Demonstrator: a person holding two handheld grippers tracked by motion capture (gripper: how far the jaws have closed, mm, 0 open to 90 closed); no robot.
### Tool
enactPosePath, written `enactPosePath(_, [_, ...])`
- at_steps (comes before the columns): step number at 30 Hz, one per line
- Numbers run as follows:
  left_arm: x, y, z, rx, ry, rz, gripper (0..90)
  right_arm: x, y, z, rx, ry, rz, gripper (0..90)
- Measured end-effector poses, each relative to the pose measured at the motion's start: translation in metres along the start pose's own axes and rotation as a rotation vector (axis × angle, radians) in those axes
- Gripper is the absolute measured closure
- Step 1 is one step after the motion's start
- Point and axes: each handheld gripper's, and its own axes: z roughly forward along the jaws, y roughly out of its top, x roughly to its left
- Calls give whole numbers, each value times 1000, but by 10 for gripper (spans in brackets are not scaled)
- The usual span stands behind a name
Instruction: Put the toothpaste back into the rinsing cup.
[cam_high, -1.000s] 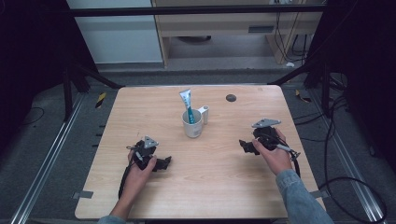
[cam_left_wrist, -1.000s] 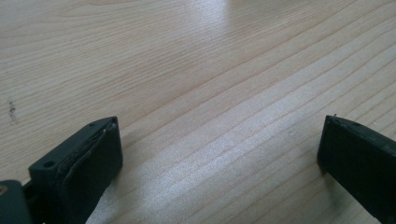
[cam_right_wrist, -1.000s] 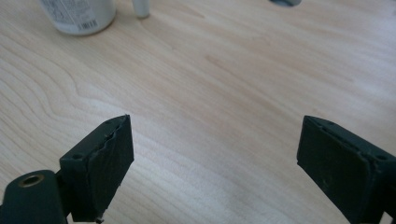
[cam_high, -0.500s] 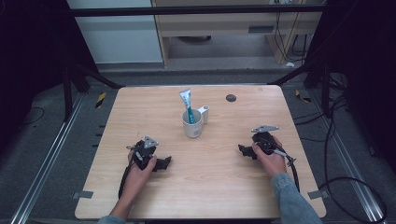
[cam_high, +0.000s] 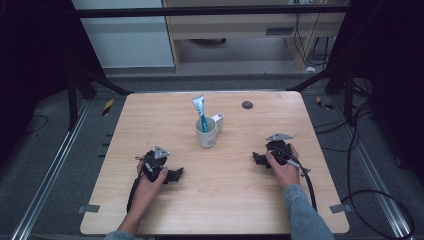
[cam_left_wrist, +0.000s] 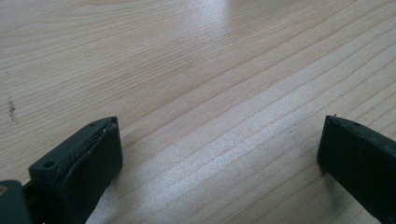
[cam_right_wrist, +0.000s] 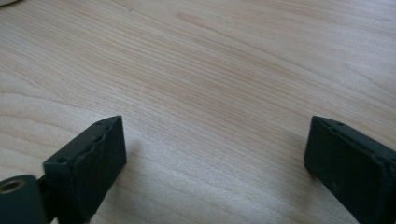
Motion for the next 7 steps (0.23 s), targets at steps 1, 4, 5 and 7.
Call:
enactPosePath(1, [0, 0, 0, 0, 0, 0, 0, 3, 0, 1, 4, -11, 7, 35])
enactPosePath(4, [0, 0, 0, 0, -1, 0, 0, 7, 0, 1, 12, -38, 40, 12])
enactPosePath(5, [0, 0, 0, 4, -1, 4, 0, 7, 0, 1, 12, -43, 45, 9])
enactPosePath(7, [0, 0, 0, 3, -1, 4, 0, 7, 0, 1, 12, -49, 52, 7])
